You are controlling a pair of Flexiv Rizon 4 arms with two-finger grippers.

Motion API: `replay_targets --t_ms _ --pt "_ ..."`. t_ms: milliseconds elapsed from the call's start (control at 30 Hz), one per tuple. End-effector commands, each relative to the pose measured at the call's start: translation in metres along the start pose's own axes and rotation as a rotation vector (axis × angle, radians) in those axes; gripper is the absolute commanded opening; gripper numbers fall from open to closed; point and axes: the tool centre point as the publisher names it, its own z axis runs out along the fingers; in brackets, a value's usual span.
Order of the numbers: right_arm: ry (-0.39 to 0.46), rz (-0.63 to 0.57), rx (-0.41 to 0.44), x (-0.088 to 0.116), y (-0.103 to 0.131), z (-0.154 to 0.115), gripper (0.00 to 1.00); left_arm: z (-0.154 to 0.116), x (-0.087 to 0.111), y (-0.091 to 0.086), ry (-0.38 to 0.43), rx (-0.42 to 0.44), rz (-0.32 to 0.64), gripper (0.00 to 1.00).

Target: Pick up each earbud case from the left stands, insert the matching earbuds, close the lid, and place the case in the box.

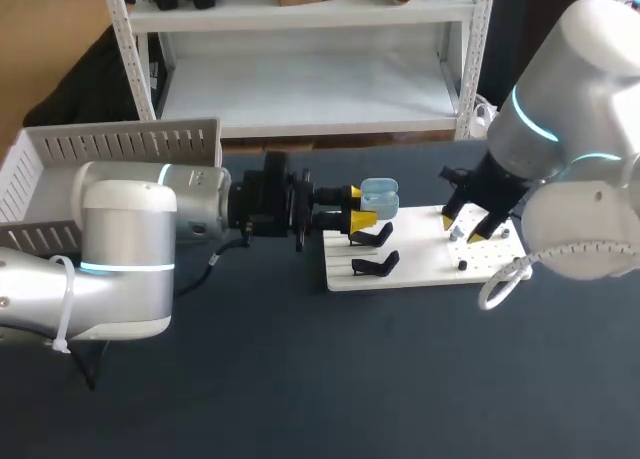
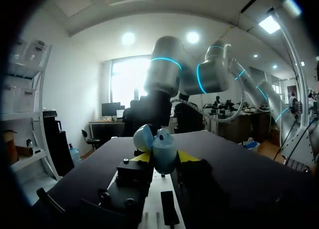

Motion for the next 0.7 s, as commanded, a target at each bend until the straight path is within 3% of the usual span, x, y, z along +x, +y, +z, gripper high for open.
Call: replay_targets --t_ms 33,233,700 --pt "-0.004 0.002 -0.003 -0.0001 0.0014 0.0032 0.36 0.0002 0.0008 0.0001 -0.003 -0.001 0.002 0.00" --pt "-0.002 0.002 -0.009 -0.0010 0.0018 0.0039 0.32 0.0002 0.0008 0.0001 -0.003 -0.001 0.002 0.00" --pt "0.007 0.001 -0.001 -0.0018 0.0007 0.0057 0.33 0.0002 0.0008 0.0001 -0.003 -0.001 0.002 0.00"
